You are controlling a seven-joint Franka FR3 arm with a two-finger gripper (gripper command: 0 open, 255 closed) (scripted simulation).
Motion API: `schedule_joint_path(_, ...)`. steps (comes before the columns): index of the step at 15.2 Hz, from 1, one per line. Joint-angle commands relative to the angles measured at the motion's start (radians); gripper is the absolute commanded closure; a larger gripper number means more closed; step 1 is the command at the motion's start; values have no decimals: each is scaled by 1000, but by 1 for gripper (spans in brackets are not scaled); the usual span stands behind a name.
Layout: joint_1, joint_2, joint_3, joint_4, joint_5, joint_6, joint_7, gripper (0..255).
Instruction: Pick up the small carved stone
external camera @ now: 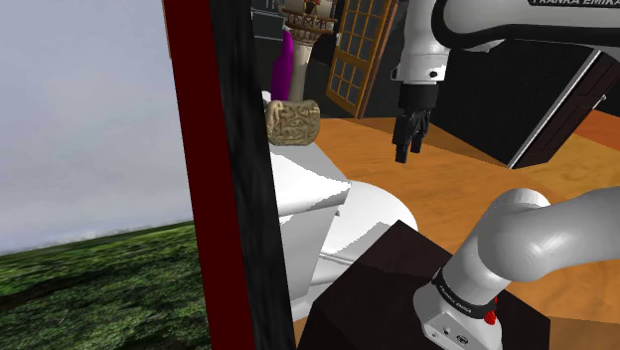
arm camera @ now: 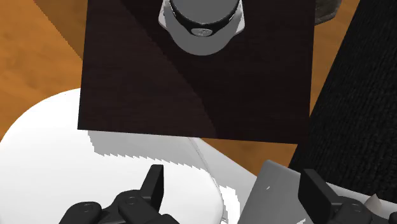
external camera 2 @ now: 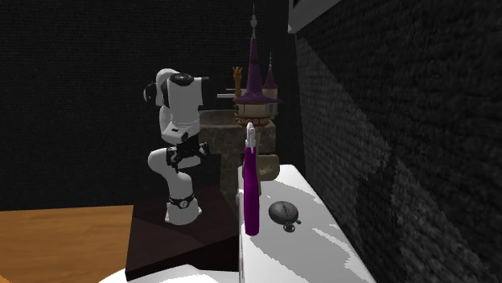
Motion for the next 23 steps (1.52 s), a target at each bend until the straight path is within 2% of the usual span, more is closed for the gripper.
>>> schedule_joint_path(1,0,0,0,0,0,0,0,0)
schedule_joint_path(10,104,226,70,234,-25,130,-145,0)
schedule_joint_path(21,208,439,178,532,-84,215,-299,0)
schedule_joint_path(23,216,450,187,537,-89,233,-309,0)
